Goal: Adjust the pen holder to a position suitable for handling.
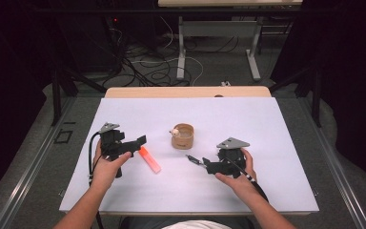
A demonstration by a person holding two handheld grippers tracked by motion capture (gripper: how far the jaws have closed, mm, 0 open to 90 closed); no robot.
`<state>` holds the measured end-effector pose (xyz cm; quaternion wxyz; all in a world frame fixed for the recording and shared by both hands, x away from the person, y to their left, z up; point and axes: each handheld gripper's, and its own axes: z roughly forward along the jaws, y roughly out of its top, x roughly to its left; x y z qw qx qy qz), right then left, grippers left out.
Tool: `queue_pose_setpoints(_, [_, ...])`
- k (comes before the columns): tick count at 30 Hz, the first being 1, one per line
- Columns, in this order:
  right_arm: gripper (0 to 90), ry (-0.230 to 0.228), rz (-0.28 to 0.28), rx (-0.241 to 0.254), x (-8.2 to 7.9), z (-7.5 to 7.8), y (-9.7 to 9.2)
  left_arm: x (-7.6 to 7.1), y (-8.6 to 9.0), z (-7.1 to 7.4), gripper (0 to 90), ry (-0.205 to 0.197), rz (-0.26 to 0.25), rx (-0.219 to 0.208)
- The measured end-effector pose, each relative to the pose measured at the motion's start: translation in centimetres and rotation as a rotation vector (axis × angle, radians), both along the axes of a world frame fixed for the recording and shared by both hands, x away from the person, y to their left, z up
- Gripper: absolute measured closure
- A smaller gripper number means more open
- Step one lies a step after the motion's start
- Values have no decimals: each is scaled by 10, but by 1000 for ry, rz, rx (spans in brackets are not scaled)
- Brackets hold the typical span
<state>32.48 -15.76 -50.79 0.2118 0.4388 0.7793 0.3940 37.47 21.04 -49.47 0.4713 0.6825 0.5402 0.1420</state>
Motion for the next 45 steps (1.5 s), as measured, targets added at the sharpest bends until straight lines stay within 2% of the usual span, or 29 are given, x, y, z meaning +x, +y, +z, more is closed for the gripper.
queue_pose_setpoints(1, [178,23,29,-31,-1,0,9,1,1,0,18,0,5,-5])
queue_pose_setpoints(2, [187,13,45,-29,-1,-2,15,1,1,0,19,0,5,-5])
queue_pose_setpoints(7, [191,30,106,-70,-3,-7,37,2,6,1,28,6,28,-8])
queue_pose_setpoints(8, [191,37,132,-77,-4,-9,48,2,8,1,28,5,31,-5])
queue_pose_setpoints(11, [191,30,146,-76,-2,-13,59,3,12,2,30,2,45,-11])
queue_pose_setpoints(13, [193,2,161,-54,1,-17,73,3,14,3,33,2,52,-15])
queue_pose_setpoints(16, [209,15,183,-54,3,-18,82,3,14,3,35,-2,56,-18])
queue_pose_setpoints(17, [211,13,179,-41,3,-19,88,3,15,3,35,0,53,-15])
queue_pose_setpoints(21, [235,13,223,-42,7,-25,111,3,16,2,40,-1,58,-14])
queue_pose_setpoints(23, [278,42,228,-40,9,-25,119,3,17,3,42,6,58,-14])
queue_pose_setpoints(24, [278,37,227,-28,10,-27,123,4,18,3,42,3,59,-14])
queue_pose_setpoints(27, [278,41,245,-36,13,-28,130,4,19,3,43,-3,67,-15])
queue_pose_setpoints(28, [278,56,235,-27,13,-29,134,5,20,3,43,-2,69,-17])
queue_pose_setpoints(32, [313,39,233,-15,15,-34,147,6,22,2,44,2,71,-17])
queue_pose_setpoints(34, [334,65,234,-16,17,-38,154,5,23,2,45,10,70,-19])
queue_pose_setpoints(37, [358,78,223,-16,17,-40,159,6,21,0,48,11,70,-17])
queue_pose_setpoints(40, [385,107,204,5,20,-43,166,6,20,-2,49,14,63,-10])
queue_pose_setpoints(43, [412,105,207,4,21,-45,170,6,20,-2,49,14,64,-13])
queue_pose_setpoints(44, [437,86,216,-6,23,-48,173,6,20,-3,50,16,65,-13])
queue_pose_setpoints(45, [437,86,216,-6,23,-48,173,6,21,-3,50,18,64,-13])
